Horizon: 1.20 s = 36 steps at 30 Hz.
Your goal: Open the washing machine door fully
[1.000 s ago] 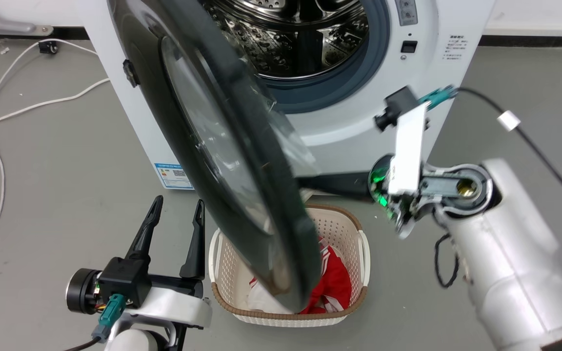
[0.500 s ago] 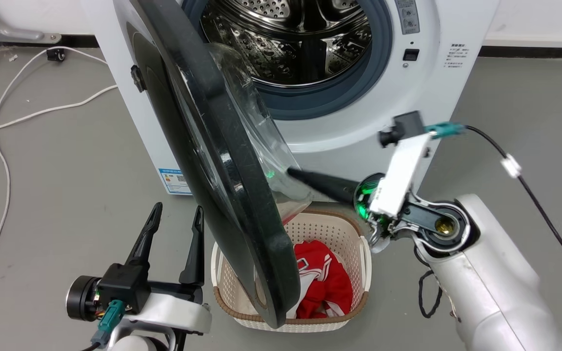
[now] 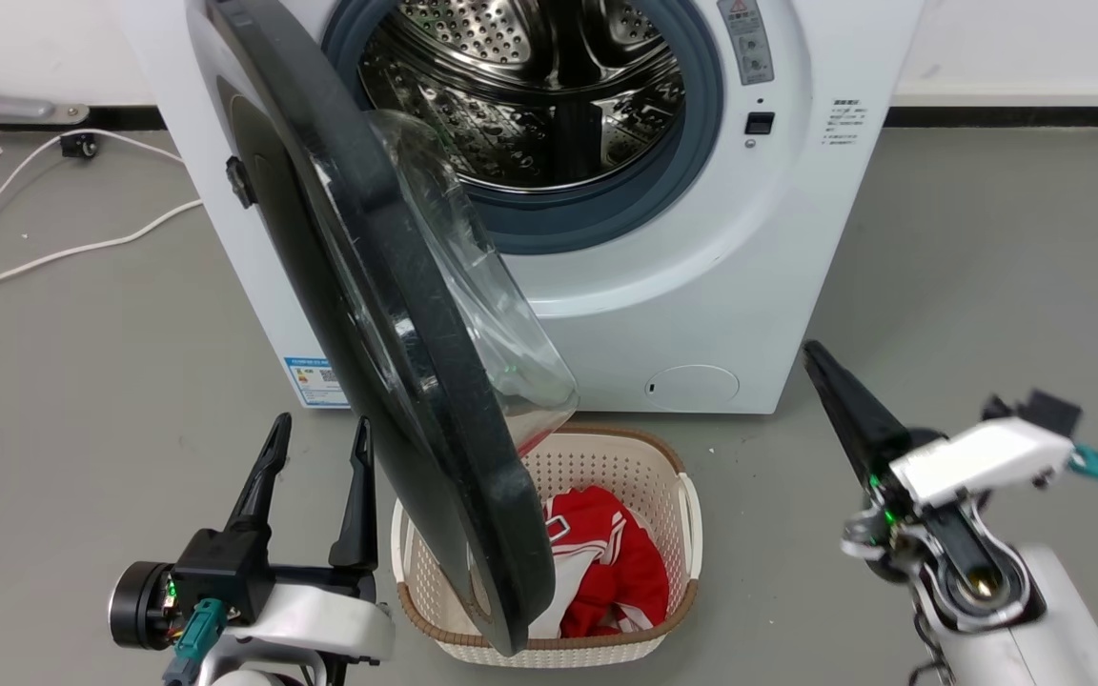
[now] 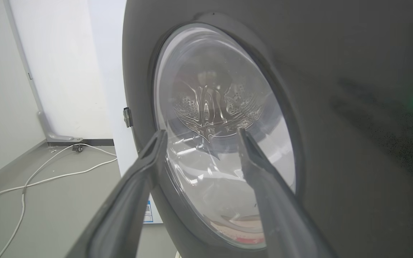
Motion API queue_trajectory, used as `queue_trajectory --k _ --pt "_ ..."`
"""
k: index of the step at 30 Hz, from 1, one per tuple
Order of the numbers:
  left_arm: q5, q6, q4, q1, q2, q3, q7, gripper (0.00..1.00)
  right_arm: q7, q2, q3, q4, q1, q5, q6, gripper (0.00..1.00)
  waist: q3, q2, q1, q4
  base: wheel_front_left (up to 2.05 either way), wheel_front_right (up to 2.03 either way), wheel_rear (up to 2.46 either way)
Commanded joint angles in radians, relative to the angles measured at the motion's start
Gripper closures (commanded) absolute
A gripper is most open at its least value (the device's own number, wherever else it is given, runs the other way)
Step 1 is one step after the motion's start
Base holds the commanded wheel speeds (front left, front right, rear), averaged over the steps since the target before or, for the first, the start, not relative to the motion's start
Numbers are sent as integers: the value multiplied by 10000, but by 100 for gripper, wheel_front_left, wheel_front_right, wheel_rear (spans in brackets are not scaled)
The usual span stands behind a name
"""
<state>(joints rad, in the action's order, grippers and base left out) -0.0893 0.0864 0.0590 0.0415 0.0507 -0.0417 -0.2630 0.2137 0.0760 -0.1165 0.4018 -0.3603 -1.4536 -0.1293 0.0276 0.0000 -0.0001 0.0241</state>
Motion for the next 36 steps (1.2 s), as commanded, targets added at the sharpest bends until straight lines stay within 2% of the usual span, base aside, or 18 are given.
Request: queue_trajectory --k 1,5,10,12,15,19,21,23,25,28,36 --pt "68 -28 15 -168 -9 47 -26 0 -389 52 191 -277 502 113 -25 0 -83 0 1 -91 0 0 0" --pt "64 -22 57 -197 -6 113 -26 0 -1630 189 542 -804 1332 906 -25 0 -145 0 1 -153 0 0 0" --pt "51 -43 84 -222 -6 241 -26 0 -3663 475 607 -1204 1957 3593 -23 0 -195 0 1 -199 0 0 0" --pt "53 -54 60 -224 -6 287 -26 0 -4241 576 727 -1308 2101 5025 -23 0 -196 0 1 -213 0 0 0" --pt "64 -77 6 -216 -6 346 -26 0 -4640 632 1242 -1706 2259 7869 -22 0 -156 0 1 -247 0 0 0" --pt "108 -68 -25 -162 -4 442 -26 0 -4756 187 1901 -3021 2504 11621 -13 0 -123 0 1 -282 0 0 0" --pt "138 -59 -44 -139 -6 475 -26 0 -4762 22 1957 -3683 2765 13108 -13 0 -109 0 1 -283 0 0 0" --pt "142 -49 -54 -127 -7 506 -26 0 -4681 -117 1862 -4178 3050 14111 -11 0 -105 0 1 -281 0 0 0" --pt "148 -48 -70 -120 -6 536 -26 0 -4526 -206 1763 -4487 3371 14740 -11 0 -101 0 1 -280 0 0 0" --pt "174 -42 -89 -104 -6 540 -26 0 -4386 -253 1726 -4534 3698 14981 -11 0 -83 0 1 -270 0 0 0" --pt "240 -28 -155 -56 -6 555 -26 0 -4415 -272 1818 -4085 4009 14163 -11 0 3 0 1 -292 0 0 0"
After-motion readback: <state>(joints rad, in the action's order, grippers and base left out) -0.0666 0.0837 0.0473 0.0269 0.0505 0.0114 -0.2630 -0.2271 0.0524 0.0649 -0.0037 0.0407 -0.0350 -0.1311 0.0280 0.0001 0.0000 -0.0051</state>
